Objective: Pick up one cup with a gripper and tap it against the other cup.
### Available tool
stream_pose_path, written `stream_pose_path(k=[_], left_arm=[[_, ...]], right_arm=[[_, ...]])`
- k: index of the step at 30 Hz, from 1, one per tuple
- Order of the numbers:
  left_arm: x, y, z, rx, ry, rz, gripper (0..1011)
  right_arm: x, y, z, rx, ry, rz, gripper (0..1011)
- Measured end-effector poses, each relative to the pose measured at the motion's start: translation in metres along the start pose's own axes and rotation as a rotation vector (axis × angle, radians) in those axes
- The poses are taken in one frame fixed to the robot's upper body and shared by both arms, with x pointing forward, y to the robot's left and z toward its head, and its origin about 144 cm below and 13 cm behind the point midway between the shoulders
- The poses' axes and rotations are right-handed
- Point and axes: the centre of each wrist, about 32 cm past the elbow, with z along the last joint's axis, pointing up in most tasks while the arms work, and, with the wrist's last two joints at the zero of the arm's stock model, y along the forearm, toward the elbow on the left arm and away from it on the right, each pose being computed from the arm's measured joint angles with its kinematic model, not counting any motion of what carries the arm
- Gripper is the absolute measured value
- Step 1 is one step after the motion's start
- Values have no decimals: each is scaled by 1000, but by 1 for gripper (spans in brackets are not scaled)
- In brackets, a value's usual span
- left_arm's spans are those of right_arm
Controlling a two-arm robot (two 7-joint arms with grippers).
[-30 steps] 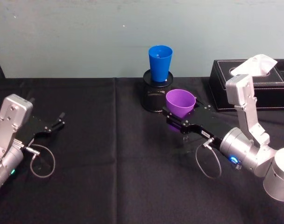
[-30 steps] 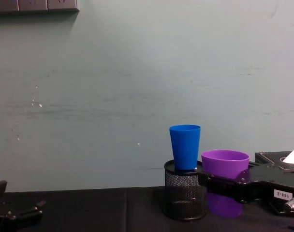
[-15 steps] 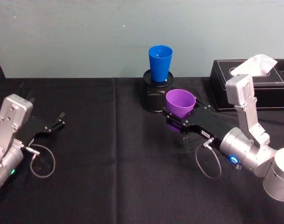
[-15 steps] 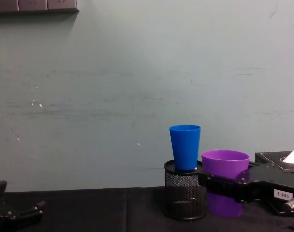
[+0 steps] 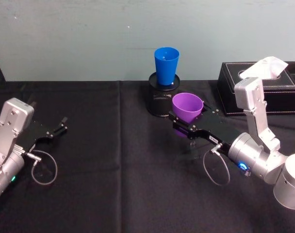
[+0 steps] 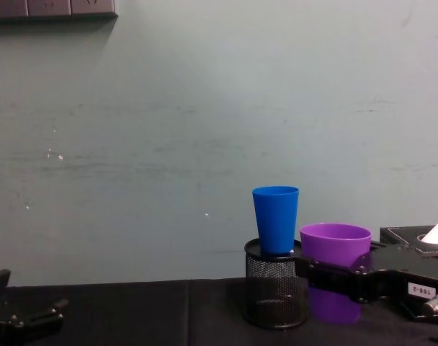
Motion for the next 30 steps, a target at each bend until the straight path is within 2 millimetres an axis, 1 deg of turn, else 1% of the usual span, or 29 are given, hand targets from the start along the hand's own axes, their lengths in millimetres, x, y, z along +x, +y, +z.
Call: stream_pose_path(k=[14,23,30], left_arm=[[0,0,0,0,0,0,1000],[0,0,0,0,0,0,1000],[0,0,0,0,0,0,1000]], right_arm=[[1,2,2,-1,-5,3,736],[11,20,8,-32,-27,7,736],[25,46,12,-48,-23,-12,736]])
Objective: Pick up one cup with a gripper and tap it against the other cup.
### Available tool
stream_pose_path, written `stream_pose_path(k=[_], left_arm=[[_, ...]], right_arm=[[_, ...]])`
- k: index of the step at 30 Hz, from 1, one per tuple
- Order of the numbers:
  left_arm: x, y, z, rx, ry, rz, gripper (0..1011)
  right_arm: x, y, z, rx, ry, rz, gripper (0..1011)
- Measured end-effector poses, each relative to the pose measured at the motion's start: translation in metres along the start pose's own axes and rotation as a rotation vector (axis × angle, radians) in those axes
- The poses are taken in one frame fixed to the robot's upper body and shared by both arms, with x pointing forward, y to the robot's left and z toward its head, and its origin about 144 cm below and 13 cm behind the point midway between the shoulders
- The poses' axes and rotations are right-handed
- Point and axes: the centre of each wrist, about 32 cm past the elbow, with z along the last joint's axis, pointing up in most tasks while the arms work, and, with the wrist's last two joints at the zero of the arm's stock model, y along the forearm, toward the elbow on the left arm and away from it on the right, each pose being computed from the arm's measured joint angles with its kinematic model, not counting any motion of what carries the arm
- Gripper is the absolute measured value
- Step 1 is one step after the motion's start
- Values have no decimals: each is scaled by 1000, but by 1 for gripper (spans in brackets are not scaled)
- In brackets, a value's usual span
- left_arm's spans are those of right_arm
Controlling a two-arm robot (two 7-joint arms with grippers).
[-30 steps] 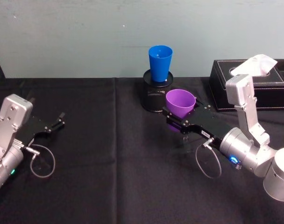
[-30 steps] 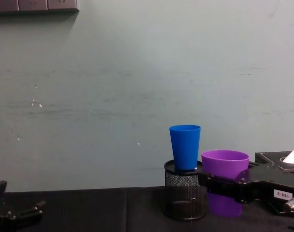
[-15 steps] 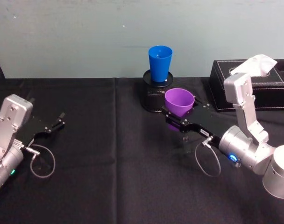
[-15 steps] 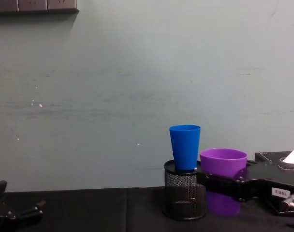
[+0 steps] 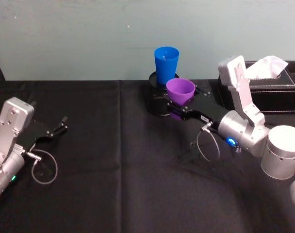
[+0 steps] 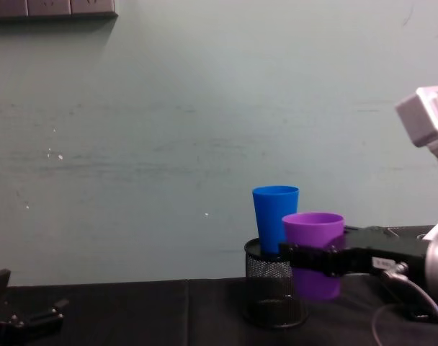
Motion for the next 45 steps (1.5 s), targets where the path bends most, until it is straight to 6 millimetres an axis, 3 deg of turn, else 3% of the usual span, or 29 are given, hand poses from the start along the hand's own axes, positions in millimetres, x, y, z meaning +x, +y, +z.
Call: stream_pose_path(k=[19,45], left_arm=[[0,0,0,0,0,0,1000],[0,0,0,0,0,0,1000]], right_arm=[[11,44,3,-12,52,-54,736],[17,59,8,-11,51,-74,736]])
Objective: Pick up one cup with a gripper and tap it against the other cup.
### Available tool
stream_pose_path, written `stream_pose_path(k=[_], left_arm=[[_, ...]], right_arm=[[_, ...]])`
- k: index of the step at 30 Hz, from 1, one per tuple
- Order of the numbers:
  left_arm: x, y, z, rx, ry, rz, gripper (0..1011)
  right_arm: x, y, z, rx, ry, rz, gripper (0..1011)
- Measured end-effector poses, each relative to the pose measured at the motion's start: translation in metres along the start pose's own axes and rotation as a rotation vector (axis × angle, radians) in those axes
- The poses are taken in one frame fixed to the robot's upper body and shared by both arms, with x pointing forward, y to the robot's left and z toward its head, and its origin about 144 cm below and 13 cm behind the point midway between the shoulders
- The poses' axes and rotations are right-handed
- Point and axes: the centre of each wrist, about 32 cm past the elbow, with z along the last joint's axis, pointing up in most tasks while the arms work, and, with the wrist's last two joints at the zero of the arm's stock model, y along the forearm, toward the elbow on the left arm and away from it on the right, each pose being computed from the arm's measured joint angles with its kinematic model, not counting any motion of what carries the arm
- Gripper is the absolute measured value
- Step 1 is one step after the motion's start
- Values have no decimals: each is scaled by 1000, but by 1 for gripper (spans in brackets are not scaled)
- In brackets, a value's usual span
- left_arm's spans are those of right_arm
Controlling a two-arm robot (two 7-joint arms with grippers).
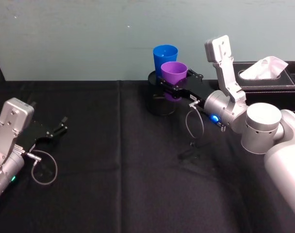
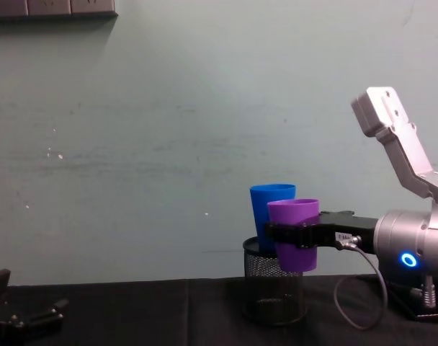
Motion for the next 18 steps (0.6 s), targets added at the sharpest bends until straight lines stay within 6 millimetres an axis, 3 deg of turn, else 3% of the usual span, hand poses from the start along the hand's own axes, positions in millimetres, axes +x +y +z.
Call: stream_pose_path(k=[18], left_arm=[[0,0,0,0,0,0,1000]], right_arm=[[0,0,0,-1,-1,0,736]])
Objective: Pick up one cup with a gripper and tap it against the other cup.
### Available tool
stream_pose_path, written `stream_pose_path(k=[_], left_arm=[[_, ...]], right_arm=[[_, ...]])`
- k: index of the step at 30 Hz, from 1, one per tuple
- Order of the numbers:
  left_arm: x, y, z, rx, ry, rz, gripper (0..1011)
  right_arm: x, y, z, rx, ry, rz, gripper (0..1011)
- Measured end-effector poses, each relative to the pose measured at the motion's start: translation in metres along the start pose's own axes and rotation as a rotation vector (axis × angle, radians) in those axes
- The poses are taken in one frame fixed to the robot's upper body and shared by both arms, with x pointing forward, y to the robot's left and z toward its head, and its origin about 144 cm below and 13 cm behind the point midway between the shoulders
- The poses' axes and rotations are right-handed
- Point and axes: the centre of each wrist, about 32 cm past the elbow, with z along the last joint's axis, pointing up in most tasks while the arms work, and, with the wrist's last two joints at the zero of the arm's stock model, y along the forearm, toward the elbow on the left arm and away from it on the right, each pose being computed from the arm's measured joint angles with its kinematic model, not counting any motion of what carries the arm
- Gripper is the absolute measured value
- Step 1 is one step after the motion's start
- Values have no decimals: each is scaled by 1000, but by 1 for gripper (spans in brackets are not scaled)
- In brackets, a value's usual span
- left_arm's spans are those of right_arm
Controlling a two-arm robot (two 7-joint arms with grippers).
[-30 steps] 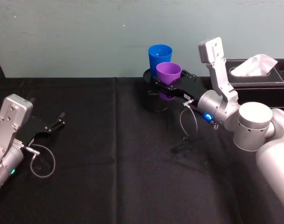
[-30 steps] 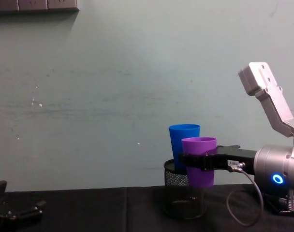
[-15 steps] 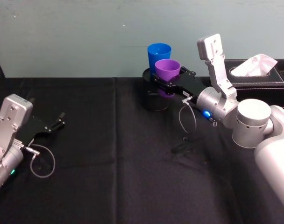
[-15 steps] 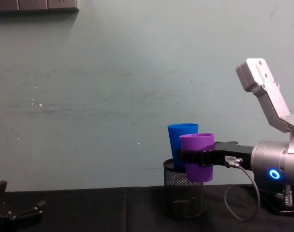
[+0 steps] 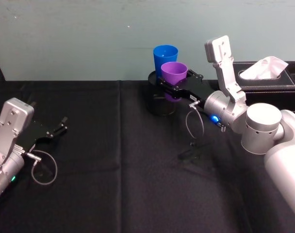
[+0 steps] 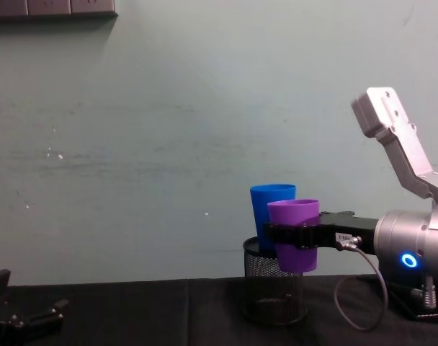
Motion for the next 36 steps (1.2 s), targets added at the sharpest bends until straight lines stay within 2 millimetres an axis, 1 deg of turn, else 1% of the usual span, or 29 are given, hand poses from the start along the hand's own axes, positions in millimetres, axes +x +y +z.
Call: stream_pose_path(k=[36], left_arm=[[0,0,0,0,0,0,1000]], right_arm=[[0,0,0,0,0,0,736]])
